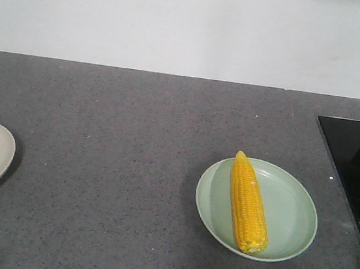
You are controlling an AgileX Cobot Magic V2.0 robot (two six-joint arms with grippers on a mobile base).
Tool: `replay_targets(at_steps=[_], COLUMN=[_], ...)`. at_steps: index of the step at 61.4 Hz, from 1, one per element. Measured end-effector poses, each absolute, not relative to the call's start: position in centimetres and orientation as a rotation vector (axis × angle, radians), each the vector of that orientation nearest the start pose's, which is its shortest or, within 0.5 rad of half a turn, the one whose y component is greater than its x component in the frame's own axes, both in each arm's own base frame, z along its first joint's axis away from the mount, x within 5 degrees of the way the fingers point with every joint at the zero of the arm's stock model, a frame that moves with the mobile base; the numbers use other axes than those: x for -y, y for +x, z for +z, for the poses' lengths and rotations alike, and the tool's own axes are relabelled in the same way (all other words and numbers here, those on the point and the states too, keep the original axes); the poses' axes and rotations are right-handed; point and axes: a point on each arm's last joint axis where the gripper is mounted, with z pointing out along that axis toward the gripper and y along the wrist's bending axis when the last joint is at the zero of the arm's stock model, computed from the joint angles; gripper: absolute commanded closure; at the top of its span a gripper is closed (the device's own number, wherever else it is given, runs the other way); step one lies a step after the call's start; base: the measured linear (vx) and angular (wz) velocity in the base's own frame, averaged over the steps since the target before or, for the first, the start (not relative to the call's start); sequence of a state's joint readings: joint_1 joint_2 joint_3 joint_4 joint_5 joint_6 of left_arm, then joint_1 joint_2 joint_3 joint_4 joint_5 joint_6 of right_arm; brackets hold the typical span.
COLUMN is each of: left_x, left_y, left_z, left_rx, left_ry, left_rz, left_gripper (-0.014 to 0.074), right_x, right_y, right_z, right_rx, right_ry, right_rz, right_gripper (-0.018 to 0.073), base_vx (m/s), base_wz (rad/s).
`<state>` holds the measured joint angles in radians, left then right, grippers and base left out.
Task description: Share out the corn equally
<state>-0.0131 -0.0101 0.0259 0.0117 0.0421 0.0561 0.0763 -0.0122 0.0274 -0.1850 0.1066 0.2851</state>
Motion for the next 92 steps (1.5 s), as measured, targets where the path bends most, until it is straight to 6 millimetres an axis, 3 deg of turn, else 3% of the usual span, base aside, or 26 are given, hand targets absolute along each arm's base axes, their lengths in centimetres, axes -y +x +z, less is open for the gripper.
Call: replay_targets(at_steps=[92], left_x=[0.07], left_y=[5.67], left_z=[20.12], left_rx=[-1.54], left_ry=[0.062], left_rz=[0.044], left_gripper=[0.0603], right_x=[-0.03], right_y=[5.65], right_z=[20.25], right_rx=[-1.515], right_ry=[0.101], right_rz=[0.119], right_gripper=[0.0561], base_vx=[0.0], base_wz=[0.0])
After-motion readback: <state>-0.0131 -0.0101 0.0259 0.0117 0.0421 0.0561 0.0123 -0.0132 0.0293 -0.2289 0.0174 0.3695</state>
